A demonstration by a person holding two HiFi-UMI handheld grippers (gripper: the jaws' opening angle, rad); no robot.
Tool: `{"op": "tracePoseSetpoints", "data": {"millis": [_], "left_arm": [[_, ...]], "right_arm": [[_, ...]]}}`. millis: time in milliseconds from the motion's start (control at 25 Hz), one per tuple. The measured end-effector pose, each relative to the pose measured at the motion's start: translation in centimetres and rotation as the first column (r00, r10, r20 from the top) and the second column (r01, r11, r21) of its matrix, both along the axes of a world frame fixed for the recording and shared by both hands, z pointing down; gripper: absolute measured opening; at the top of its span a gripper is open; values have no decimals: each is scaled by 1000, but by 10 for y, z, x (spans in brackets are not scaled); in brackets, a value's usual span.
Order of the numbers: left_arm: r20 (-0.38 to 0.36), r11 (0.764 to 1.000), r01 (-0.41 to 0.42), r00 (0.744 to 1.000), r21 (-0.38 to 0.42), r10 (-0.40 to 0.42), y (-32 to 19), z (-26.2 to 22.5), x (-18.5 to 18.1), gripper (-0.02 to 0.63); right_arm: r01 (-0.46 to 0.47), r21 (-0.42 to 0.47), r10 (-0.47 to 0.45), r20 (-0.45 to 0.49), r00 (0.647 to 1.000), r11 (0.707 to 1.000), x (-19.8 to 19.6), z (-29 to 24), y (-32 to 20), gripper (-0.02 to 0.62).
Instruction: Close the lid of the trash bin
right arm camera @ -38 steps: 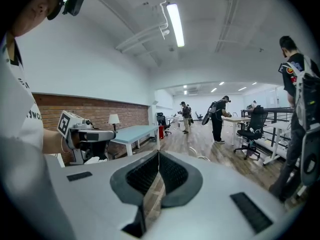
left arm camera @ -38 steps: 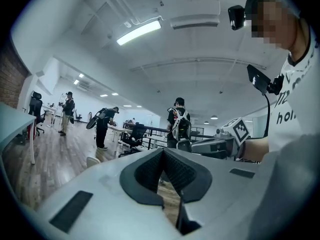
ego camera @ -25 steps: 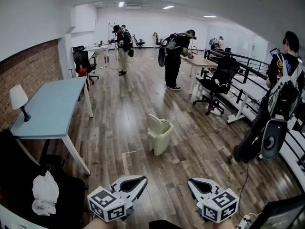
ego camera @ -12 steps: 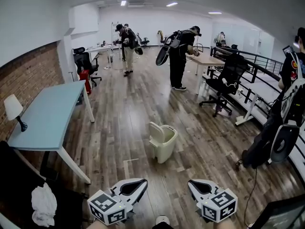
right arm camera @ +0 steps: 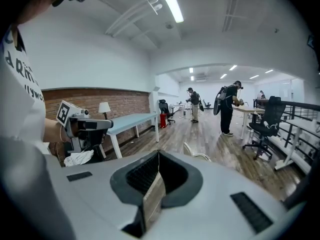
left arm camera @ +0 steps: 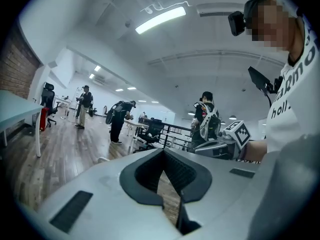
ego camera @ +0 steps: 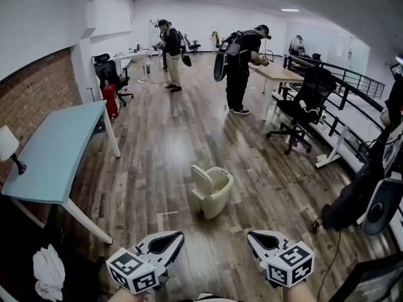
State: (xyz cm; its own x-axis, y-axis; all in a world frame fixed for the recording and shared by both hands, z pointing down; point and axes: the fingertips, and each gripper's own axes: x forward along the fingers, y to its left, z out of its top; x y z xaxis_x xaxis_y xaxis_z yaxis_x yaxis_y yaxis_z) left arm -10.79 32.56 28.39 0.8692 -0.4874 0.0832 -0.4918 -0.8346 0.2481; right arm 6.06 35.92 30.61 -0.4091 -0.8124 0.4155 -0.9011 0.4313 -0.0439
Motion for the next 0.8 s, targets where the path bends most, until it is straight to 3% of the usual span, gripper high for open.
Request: {"op": "tracePoseSetpoints", "data": {"millis": [520, 800], "left_arm": [[2, 999, -24, 1000, -43, 24, -71, 22, 29, 5], [10, 995, -78, 997, -59, 78, -145, 39, 44, 5]], "right_arm": [[37, -67, -36, 10, 999, 997, 13, 30, -76, 9], [-16, -76, 16, -6, 1000, 997, 29, 39, -143, 9]]}}
